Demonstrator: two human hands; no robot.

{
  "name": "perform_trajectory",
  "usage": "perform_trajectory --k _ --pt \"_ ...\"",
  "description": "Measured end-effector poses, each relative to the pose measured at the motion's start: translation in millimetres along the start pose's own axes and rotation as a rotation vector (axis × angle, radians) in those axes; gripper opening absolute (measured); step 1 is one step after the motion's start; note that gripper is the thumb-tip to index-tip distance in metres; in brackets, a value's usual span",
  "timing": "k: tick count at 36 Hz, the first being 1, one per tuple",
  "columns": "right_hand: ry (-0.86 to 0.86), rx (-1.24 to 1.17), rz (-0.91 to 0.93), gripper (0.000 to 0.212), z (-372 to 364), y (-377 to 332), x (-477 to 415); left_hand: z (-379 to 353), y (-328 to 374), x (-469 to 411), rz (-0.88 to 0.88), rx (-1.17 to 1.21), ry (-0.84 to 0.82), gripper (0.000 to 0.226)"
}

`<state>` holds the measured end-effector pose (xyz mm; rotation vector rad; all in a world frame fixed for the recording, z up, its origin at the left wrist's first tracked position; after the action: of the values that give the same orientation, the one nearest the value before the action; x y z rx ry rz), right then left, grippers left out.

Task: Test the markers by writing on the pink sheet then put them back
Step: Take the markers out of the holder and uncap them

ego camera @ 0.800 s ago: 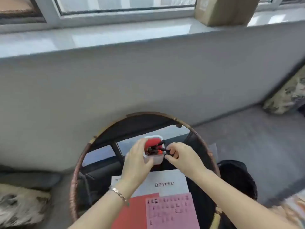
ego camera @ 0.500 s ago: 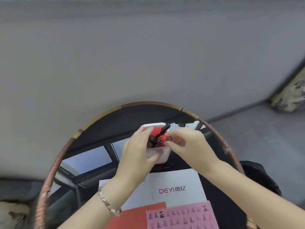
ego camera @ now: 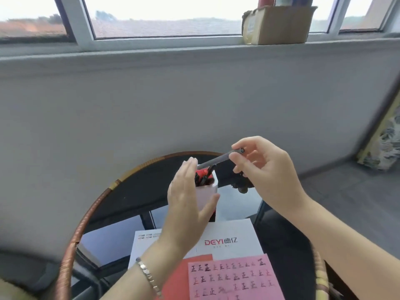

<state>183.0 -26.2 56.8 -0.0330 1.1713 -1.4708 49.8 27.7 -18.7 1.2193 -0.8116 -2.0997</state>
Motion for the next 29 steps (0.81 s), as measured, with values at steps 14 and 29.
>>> perform_trajectory --k 14,29 --pt "-0.305 -0.407 -0.398 0.011 -18 16 79 -42 68 32 0.04 0.116 -0.368 0.023" --pt "-0.207 -0.454 -0.494 0.022 -9 42 112 -68 64 58 0.146 0.097 -0.443 0.014"
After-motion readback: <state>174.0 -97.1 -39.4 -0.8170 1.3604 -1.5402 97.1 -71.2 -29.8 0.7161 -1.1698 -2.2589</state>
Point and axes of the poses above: each hand's wrist, its own x-axis away from the middle knuckle, its own z-axis out of the back of the hand, y = z × x, the point moved 10 cm from there along -x, towards the middle knuckle, and after that the axes turned 13 degrees about x, right-handed, at the moved point
